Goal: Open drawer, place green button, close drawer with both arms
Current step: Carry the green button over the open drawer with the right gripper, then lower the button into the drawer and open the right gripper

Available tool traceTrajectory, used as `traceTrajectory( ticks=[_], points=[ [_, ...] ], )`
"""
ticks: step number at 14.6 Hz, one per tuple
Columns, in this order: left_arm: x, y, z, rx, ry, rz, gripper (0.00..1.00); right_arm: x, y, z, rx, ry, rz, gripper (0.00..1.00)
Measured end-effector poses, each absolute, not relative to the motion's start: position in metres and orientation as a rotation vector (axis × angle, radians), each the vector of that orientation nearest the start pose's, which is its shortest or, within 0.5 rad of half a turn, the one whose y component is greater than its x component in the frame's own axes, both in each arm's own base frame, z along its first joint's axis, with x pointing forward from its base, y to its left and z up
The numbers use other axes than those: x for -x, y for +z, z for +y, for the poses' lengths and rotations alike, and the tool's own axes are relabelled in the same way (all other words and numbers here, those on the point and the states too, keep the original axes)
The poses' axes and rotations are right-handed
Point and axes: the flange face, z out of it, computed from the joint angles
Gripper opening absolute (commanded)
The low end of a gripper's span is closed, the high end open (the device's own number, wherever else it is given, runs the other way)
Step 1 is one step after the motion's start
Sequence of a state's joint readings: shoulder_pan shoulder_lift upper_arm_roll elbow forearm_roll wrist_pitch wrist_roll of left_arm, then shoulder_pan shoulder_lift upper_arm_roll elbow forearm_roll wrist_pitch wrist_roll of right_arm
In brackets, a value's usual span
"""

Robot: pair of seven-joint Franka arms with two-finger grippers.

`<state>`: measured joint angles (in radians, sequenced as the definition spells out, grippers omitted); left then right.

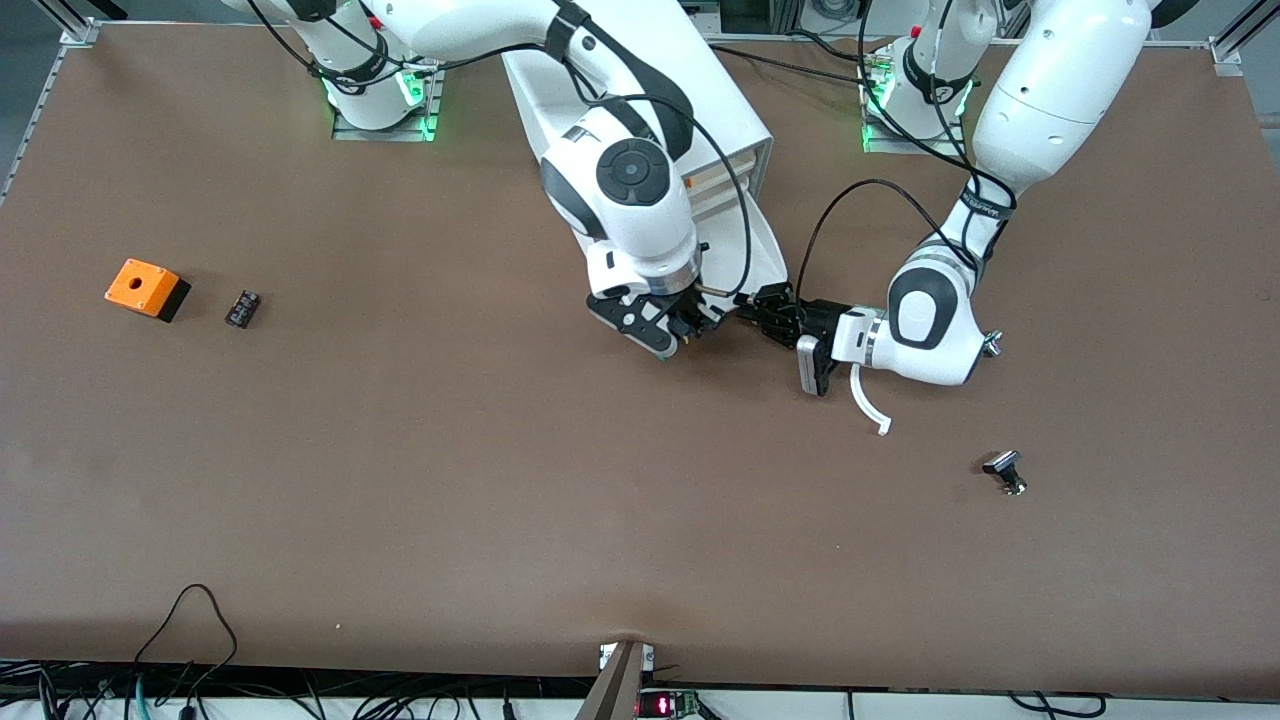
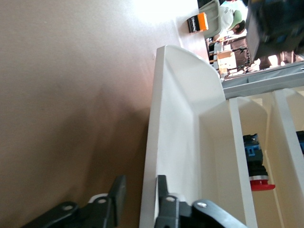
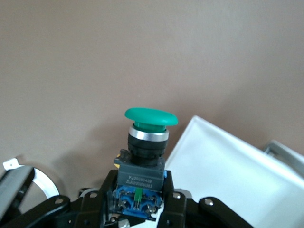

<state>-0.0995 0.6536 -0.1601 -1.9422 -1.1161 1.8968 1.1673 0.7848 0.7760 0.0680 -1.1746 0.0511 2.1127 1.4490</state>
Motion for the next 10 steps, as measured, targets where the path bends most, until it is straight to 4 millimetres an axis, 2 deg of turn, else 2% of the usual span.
traceTrajectory(
  ticks=[3,6,7,8,9,10],
  points=[
    [-0.541,0.16,-0.203,-1.942,-0.273,-0.603,1.0,-0.495,0.314,0.592,2.82,0.059,1.001,0.0],
    [-0.565,0.21,-0.203,-2.059,-0.502,-0.569,1.0,-0.475,0.284,0.607,2.843,0.056,1.067,0.0],
    [-0.575,0.231,-0.204,-2.106,-0.566,-0.55,1.0,-0.469,0.276,0.611,2.847,0.054,1.085,0.18],
    [-0.584,0.253,-0.204,-2.156,-0.622,-0.521,1.0,-0.464,0.271,0.615,2.849,0.054,1.095,0.5],
    [-0.593,0.275,-0.204,-2.211,-0.671,-0.481,1.0,-0.462,0.269,0.617,2.849,0.053,1.099,0.95],
    [-0.6,0.293,-0.204,-2.26,-0.708,-0.442,1.0,-0.462,0.271,0.618,2.845,0.051,1.099,1.0]
  ],
)
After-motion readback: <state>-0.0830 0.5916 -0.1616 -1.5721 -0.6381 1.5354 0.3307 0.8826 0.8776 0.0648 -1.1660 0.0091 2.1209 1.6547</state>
